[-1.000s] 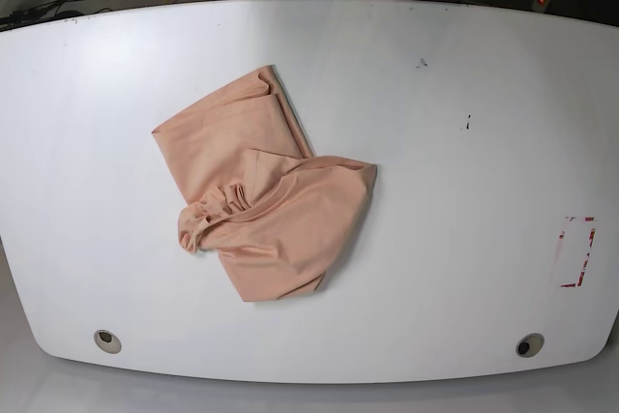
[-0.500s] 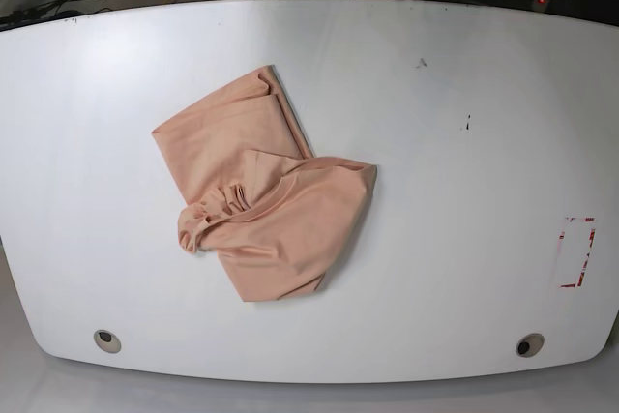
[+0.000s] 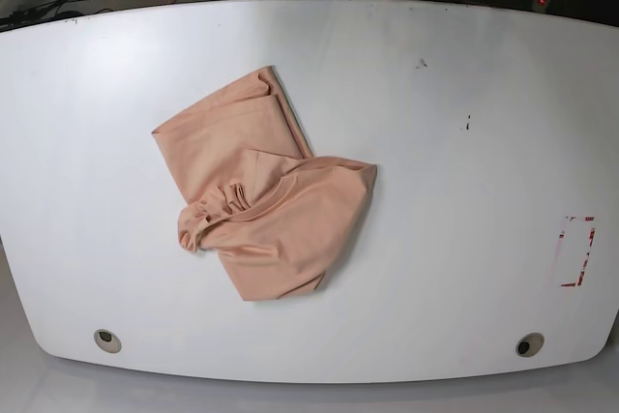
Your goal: Fold the T-shirt properly
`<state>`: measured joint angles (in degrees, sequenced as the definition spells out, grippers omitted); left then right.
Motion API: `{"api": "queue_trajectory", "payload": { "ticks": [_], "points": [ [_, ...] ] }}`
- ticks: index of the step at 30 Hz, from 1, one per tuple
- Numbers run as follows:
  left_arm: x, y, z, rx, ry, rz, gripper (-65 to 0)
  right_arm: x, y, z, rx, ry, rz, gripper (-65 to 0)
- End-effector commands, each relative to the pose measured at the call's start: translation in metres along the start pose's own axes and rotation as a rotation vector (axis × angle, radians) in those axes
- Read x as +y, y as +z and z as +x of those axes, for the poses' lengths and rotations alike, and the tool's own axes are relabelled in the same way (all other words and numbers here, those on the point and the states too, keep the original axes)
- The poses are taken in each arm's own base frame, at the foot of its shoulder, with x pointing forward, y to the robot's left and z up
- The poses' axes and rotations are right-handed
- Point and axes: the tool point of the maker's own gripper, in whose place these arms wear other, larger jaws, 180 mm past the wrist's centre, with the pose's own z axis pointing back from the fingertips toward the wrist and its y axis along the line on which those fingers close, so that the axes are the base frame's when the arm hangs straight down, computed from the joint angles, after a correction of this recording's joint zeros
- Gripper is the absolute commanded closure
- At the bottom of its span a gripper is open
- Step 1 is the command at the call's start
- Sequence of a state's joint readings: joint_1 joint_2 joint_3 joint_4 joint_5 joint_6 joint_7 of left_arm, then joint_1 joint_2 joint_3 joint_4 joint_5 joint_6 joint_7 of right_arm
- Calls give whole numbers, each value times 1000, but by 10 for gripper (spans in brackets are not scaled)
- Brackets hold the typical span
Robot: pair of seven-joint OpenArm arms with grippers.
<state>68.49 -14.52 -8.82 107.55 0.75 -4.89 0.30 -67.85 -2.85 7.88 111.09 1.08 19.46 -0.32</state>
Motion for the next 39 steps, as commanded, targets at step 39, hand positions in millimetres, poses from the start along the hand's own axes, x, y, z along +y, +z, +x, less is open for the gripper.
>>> {"api": "queue_trajectory", "payload": {
  "ticks": [39],
  "points": [
    [10,-17,84,-248,69,93,-392,-88,-93,298,-351,437,0,-319]
  ]
}}
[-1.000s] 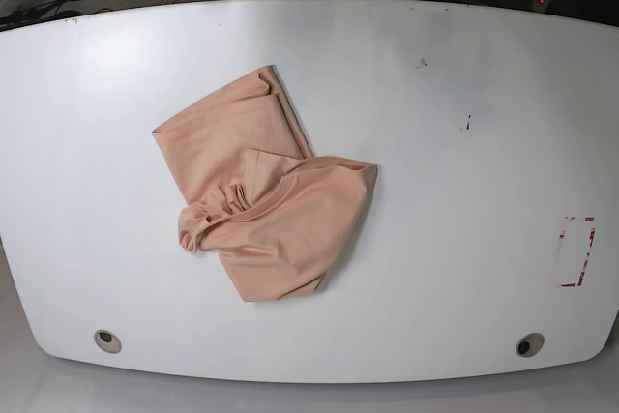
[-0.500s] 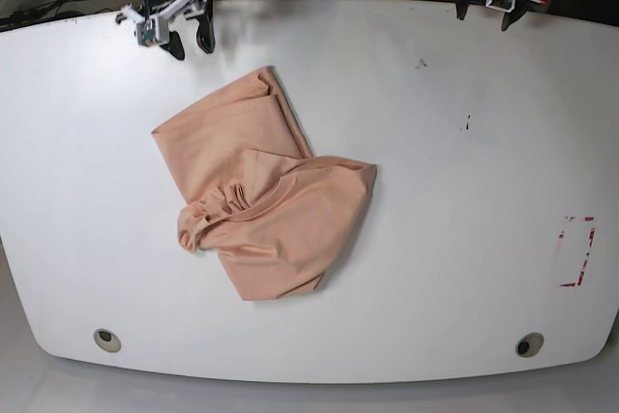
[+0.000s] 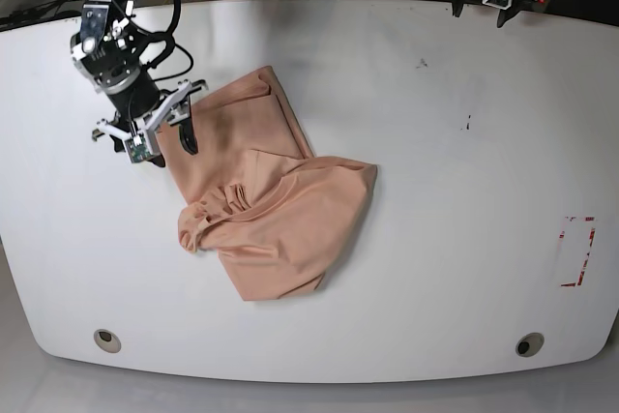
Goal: Fold the T-shirt properly
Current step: 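Lower the right gripper onto the crumpled peach T-shirt and pinch a fold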
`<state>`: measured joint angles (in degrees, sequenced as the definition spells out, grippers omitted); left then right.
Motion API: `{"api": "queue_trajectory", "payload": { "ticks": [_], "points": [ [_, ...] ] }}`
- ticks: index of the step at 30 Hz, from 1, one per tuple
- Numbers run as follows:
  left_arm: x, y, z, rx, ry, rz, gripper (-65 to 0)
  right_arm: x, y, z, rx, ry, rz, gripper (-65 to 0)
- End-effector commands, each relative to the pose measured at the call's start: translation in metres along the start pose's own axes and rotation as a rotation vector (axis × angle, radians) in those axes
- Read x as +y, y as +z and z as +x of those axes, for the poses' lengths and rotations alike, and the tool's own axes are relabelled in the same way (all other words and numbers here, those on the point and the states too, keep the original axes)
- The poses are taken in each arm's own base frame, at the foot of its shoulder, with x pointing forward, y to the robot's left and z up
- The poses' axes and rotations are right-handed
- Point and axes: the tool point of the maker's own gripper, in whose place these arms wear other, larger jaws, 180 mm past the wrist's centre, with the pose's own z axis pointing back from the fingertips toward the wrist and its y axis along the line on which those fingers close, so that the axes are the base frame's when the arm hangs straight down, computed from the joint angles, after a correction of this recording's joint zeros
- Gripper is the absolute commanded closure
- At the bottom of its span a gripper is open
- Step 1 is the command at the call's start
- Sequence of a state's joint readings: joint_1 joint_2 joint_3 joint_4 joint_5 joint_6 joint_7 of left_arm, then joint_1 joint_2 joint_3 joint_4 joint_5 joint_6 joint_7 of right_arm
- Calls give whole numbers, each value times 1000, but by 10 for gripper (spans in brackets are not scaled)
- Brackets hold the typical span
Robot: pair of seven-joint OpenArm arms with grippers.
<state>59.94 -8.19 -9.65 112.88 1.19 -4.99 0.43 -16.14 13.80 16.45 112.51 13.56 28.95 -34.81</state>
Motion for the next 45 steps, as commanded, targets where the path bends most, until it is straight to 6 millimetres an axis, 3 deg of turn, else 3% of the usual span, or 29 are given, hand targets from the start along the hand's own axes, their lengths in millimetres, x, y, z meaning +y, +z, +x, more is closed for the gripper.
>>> {"api": "queue_trajectory", "payload": {
  "ticks": [1,8,22,26,33,36,41,45],
  "points": [
    [2,4,6,-23,-8,4,-392,-12,-8,23,-32,68,3,-319],
    [5,-6,17,-60,-9,13,-390,-26,-50,50,8,227,32,-319],
    [5,-6,17,-63,-9,14,-389,-43,-116,78,123,481,5,-319],
    [5,-7,18,-64,-9,14,-389,-43,-133,75,177,540,15,-319],
    [9,-15,29,-101,-12,25,-389,-30,-140,65,229,645,33,-319],
    [9,-15,30,-103,-13,24,-389,-38,-137,59,254,677,25,-319],
    [11,-21,38,-126,-14,29,-389,-32,-134,50,281,757,50,-319],
    [11,-23,29,-106,-10,30,-389,-32,-132,41,299,763,58,-319]
  ]
}}
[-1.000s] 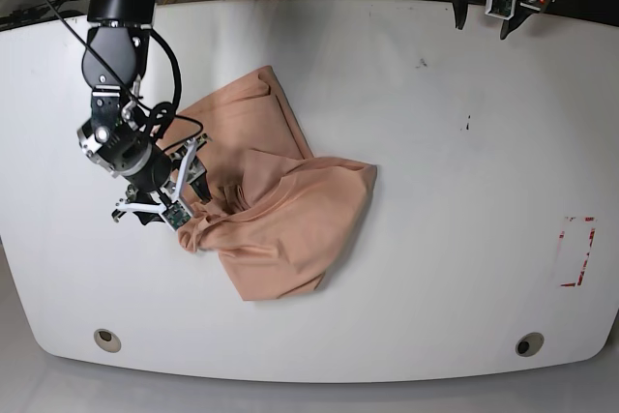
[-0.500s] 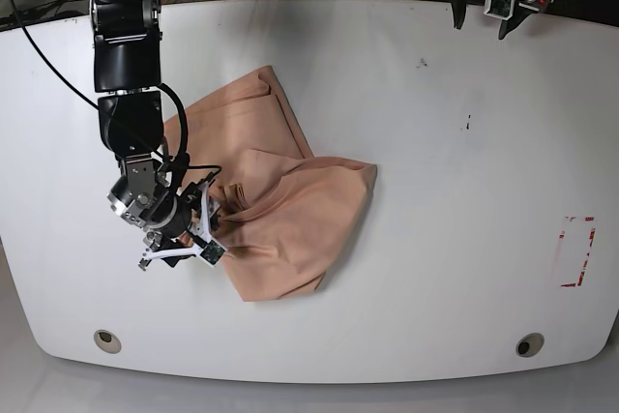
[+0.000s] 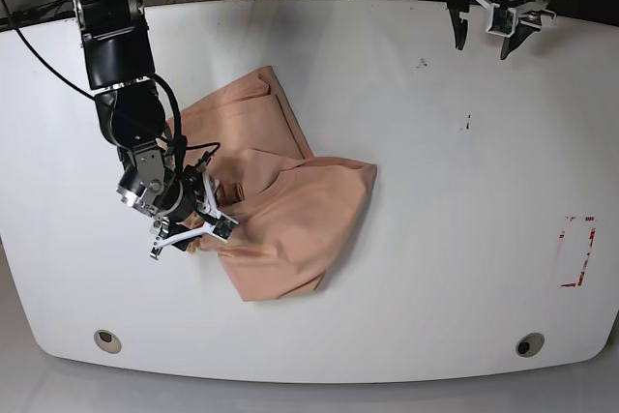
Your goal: Fold the T-shirt properly
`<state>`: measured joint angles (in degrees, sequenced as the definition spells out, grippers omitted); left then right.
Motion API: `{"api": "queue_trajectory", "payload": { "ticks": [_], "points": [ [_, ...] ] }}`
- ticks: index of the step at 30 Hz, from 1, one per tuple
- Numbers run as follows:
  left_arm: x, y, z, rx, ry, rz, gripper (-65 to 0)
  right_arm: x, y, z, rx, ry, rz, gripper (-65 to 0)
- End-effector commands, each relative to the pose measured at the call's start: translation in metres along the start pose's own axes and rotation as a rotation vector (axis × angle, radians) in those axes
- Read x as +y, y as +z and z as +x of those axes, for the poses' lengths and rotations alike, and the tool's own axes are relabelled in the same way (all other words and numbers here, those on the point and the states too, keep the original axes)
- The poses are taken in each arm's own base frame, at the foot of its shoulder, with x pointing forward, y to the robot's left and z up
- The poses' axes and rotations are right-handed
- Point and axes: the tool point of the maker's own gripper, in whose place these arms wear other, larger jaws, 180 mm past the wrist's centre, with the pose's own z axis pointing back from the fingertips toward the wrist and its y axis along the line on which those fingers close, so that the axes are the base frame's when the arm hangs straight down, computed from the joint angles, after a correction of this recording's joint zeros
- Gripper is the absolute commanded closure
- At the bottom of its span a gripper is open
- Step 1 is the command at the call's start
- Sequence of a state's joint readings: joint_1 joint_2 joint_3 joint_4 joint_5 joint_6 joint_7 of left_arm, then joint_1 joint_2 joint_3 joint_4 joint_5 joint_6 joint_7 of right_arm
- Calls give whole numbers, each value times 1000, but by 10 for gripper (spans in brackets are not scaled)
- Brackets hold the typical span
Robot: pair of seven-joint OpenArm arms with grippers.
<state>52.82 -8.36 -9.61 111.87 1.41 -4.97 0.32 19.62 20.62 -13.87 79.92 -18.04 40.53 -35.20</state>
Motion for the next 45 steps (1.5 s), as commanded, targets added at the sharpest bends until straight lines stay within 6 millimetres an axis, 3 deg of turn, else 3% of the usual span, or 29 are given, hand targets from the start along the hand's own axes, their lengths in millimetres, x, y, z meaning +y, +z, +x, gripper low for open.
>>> {"api": "queue_trajectory", "payload": {
  "ticks": [1,10,13,24,30,32,35,38,40,45],
  "points": [
    [1,4,-4,3,-3,2,-389,-19,7,7,-24,6,-48,-319],
    [2,-2,4,-21,-3,5,-389,-12,5,2,-13,7,-35,-319],
    [3,-3,4,-23,-5,5,-389,-18,5,7,-20,2,-43,-319],
    [3,-3,5,-27,-5,4,-389,-30,-12,2,12,-46,-16,-314],
    [3,-3,5,-27,-5,4,-389,-24,-20,6,-29,-66,12,-308],
    [3,-4,6,-29,-6,4,-389,-22,-21,9,-35,-72,16,-250],
    [3,-4,6,-30,-6,4,-389,-21,-22,10,-38,-72,19,-98],
    [3,-4,6,-30,-6,4,-389,-19,-22,11,-40,-73,22,-13],
    [3,-4,6,-30,-6,4,-389,-16,-23,20,-56,-74,24,0],
    [4,-7,10,-41,-8,6,-389,-32,-7,42,-84,-46,-37,0]
  ]
}}
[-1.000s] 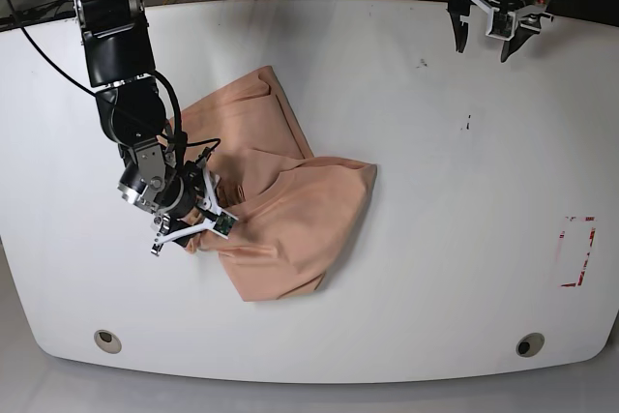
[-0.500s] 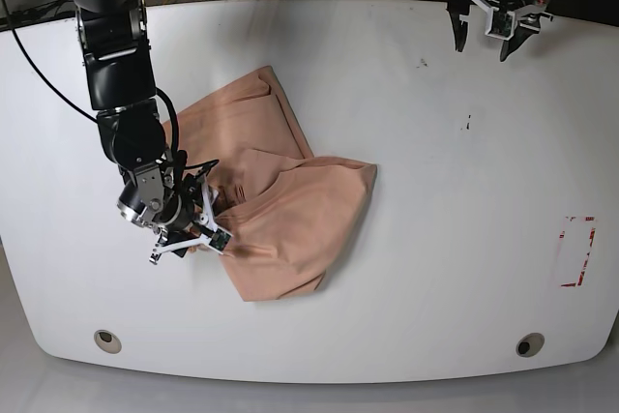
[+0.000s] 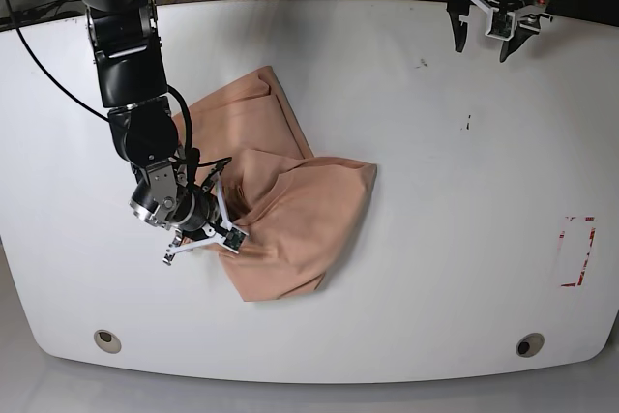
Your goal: Fold the T-shirt properly
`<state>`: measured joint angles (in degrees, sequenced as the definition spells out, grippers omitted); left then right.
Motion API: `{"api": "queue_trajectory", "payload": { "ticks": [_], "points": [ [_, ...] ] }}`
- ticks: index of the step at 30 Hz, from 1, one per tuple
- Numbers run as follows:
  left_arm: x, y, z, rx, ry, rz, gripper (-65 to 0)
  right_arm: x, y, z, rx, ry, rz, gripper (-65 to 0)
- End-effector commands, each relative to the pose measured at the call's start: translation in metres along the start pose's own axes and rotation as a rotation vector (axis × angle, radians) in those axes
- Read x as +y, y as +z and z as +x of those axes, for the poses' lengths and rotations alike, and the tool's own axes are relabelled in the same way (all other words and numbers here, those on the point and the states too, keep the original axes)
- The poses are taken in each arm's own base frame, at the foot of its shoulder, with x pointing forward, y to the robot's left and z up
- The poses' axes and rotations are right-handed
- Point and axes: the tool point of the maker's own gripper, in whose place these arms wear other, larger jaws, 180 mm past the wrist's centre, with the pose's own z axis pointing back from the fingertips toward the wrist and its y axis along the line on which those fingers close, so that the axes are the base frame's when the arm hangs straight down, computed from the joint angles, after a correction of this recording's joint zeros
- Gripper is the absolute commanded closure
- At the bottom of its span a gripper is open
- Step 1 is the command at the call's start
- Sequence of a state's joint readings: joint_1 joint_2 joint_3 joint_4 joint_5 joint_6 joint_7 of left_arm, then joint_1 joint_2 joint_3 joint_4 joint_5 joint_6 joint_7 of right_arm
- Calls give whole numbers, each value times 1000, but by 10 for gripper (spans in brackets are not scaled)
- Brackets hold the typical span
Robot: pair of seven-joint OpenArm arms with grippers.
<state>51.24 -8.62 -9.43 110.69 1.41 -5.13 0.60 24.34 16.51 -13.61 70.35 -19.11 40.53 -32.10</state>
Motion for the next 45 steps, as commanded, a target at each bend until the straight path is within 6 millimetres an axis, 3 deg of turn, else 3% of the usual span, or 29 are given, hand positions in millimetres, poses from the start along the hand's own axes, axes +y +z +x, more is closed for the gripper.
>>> {"api": "queue_trajectory", "payload": {
  "ticks": [1,8,14,20,23,27,31,34,41,45],
  "points": [
    [4,-2,13,-48,-7,9,-389,-39,24,36,-72,24,-108,0],
    [5,-7,21,-72,-7,14,-389,-90,71,95,-129,66,-271,0],
    [6,-10,25,-87,-6,16,-389,-140,125,148,-209,90,-428,0],
    [8,-20,41,-134,-2,26,-389,-184,176,184,-248,104,-559,0],
    [6,-25,47,-146,-2,19,-389,-197,199,206,-286,105,-606,0],
    [5,-39,48,-92,3,17,-389,-219,231,221,-300,105,-677,0],
    [-7,-55,62,-86,10,-14,-389,-239,267,236,-313,104,-753,0],
    [-18,-63,79,-118,9,-44,-389,-243,285,252,-328,142,-790,0],
    [-66,-89,121,-150,-23,-177,-390,-260,340,282,-391,170,-889,0],
    [-89,-99,148,-181,-57,-237,-392,-263,338,290,-376,166,-887,0]
  ]
}}
